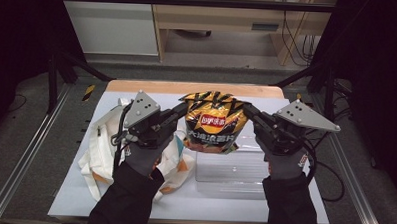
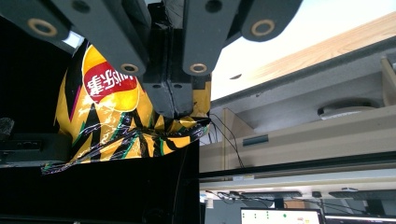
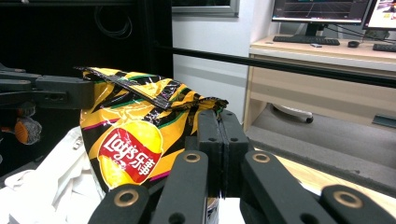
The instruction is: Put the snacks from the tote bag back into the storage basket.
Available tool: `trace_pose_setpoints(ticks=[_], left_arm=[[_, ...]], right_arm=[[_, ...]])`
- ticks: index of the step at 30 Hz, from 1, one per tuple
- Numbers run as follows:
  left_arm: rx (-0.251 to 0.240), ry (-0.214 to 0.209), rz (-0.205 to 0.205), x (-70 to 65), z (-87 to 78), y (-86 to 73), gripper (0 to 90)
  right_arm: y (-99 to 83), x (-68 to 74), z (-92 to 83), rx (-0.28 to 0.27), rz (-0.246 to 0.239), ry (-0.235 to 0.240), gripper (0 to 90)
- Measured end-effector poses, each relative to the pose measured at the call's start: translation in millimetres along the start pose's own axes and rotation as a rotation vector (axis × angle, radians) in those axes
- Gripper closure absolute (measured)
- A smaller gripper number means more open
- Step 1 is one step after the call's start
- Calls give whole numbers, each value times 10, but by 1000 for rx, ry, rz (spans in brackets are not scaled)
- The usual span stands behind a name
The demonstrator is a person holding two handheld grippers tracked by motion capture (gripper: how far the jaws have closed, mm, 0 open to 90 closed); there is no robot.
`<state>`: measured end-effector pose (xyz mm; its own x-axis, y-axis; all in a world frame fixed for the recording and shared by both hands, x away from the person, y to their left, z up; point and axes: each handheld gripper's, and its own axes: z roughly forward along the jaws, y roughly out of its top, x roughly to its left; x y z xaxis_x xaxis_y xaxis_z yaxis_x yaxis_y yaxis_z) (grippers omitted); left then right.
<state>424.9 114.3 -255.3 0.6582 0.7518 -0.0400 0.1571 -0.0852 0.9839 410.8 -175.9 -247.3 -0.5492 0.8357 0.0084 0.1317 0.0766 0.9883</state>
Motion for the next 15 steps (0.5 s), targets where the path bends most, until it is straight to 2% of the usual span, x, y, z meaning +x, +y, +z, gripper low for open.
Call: trace_pose_setpoints(ticks=[15], left_arm=[[8, -35, -5, -104, 235, -75, 893]], right_arm=[[-99, -178, -108, 16, 17, -42, 898]])
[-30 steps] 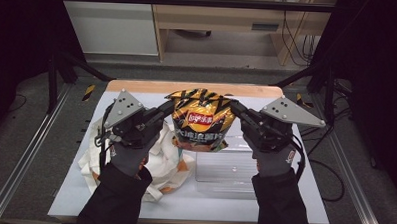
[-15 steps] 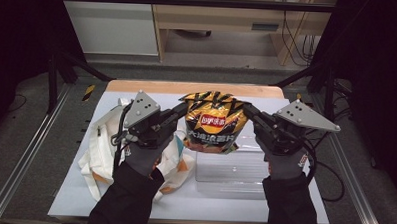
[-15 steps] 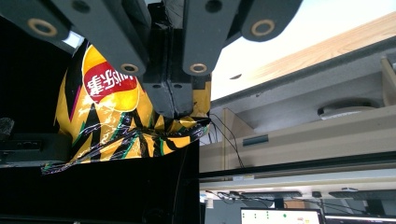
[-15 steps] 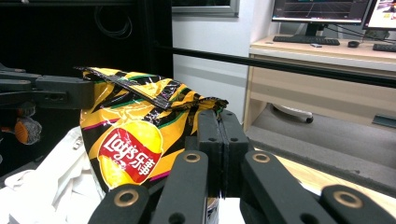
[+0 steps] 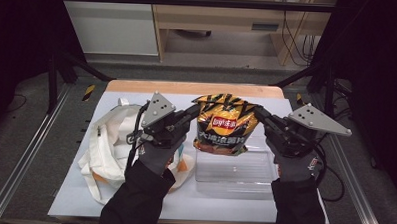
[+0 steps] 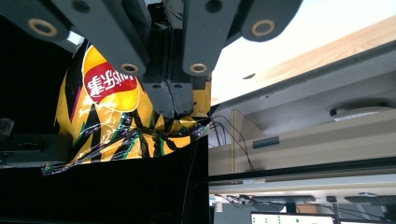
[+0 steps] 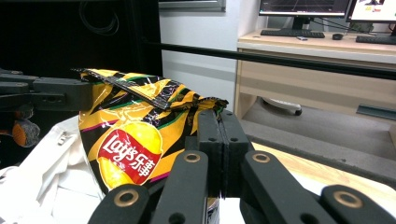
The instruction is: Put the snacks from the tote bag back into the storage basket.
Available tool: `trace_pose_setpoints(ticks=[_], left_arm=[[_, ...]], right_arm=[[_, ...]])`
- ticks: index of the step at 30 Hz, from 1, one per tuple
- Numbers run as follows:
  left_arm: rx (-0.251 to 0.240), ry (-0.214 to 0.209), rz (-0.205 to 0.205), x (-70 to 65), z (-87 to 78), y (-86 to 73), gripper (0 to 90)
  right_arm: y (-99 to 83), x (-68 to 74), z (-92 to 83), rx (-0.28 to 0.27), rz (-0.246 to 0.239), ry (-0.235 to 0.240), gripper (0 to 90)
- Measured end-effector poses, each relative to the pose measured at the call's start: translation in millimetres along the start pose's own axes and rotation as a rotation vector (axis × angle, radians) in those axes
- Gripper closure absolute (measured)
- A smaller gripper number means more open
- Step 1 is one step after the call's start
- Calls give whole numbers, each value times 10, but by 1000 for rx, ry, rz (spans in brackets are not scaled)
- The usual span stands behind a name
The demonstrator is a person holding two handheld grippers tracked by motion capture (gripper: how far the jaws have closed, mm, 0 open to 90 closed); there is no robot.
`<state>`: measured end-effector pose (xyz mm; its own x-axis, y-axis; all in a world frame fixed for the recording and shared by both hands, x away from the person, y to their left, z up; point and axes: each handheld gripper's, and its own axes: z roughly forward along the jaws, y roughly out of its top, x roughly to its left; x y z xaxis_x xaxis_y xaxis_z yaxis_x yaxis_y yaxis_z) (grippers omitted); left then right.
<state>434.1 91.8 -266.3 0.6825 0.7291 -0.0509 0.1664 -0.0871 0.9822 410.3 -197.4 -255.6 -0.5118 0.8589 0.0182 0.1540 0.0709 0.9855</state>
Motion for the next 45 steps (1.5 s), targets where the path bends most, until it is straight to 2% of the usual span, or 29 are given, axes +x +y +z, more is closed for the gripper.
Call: trace_pose_setpoints(ticks=[15, 36, 45], left_arm=[[22, -1, -4, -10, 106, -167, 893], [78, 5, -8, -1, 258, -479, 893], [93, 7, -14, 0, 291, -568, 892]], right_arm=[[-134, -72, 40, 28, 14, -13, 898], [-466, -149, 150, 82, 42, -20, 897], [-544, -170, 194, 103, 49, -27, 897]])
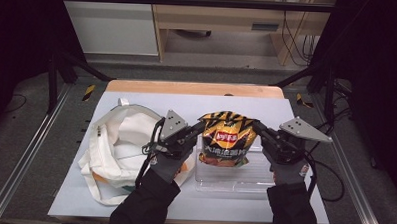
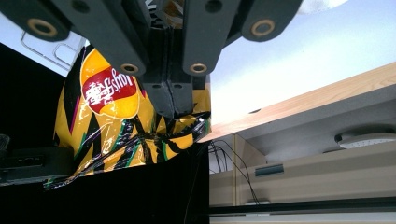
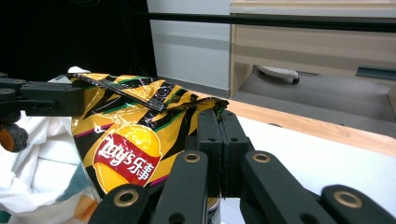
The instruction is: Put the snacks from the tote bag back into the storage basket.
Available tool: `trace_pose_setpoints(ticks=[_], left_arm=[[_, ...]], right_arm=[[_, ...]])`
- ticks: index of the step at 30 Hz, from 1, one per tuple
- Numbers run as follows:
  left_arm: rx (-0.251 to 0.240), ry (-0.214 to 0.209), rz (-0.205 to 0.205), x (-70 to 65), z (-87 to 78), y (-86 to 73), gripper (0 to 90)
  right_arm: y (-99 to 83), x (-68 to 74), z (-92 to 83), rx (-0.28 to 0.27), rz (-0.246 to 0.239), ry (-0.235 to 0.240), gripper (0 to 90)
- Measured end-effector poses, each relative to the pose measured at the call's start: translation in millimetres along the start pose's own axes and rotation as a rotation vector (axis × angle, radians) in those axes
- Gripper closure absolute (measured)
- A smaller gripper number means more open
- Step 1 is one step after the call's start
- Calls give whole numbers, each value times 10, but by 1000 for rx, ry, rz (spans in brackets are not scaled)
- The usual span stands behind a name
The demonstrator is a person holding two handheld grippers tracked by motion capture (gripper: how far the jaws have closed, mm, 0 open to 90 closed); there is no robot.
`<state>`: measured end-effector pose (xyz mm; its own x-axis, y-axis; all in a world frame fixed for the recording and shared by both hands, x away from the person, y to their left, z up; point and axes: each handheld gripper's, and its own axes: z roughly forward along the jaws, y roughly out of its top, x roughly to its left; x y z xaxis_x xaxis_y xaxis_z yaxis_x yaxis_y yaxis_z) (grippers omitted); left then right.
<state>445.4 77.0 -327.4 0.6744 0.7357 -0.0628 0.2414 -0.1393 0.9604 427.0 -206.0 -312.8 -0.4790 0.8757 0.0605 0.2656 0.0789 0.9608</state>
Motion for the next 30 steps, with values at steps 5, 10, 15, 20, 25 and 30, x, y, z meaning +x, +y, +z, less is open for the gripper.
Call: trace_pose_setpoints(ticks=[5, 10, 15, 20, 25, 30], left_arm=[[11, 9, -4, 33, 31, -44, 892], [21, 15, -9, 51, 73, -101, 893], [33, 20, -15, 70, 109, -160, 892], [45, 26, -20, 91, 125, -203, 892], [59, 27, -29, 108, 153, -234, 892], [66, 29, -34, 116, 172, -255, 892]], right_arm=[[-36, 4, 58, 11, -2, -4, 897], [-77, -5, 111, 30, 2, -8, 897], [-126, -16, 171, 52, 1, -12, 897], [-159, -13, 221, 68, -2, -14, 897], [-186, -11, 261, 81, -1, -19, 896], [-211, -20, 291, 89, 1, -20, 895]])
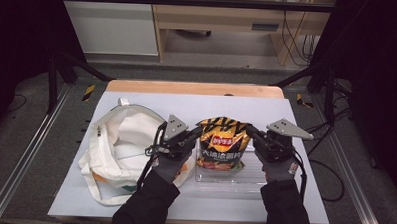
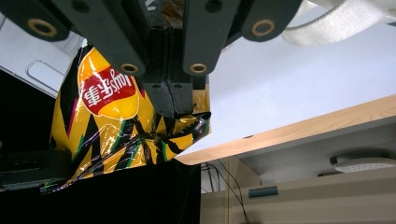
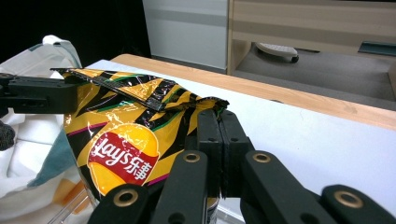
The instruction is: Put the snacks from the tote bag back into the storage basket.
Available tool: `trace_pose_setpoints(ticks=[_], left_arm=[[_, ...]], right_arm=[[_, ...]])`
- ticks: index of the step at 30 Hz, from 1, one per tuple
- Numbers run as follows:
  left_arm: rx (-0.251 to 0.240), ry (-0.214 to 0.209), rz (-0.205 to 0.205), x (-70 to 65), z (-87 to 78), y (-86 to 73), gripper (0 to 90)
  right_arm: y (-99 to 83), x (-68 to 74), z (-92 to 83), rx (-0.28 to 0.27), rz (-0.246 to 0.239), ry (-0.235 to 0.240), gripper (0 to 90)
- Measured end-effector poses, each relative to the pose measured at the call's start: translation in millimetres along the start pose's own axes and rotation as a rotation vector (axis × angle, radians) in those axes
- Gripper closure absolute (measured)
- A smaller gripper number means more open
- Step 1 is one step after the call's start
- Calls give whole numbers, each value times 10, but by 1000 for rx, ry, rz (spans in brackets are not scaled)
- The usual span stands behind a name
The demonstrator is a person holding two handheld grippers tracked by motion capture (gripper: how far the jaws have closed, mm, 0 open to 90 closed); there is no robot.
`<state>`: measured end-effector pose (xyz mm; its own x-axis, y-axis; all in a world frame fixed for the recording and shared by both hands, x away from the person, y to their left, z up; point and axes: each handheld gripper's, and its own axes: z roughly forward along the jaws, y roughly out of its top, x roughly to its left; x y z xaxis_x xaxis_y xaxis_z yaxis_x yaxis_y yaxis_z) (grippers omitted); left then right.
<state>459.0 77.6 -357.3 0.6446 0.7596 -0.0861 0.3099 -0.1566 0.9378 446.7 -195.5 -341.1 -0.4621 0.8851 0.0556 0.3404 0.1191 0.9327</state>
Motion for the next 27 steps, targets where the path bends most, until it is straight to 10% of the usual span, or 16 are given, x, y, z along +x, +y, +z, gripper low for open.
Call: trace_pose_setpoints(ticks=[27], left_arm=[[-14, 36, -33, 116, 188, 4, 863]], right_arm=[[-24, -59, 219, -26, 8, -57, 821]])
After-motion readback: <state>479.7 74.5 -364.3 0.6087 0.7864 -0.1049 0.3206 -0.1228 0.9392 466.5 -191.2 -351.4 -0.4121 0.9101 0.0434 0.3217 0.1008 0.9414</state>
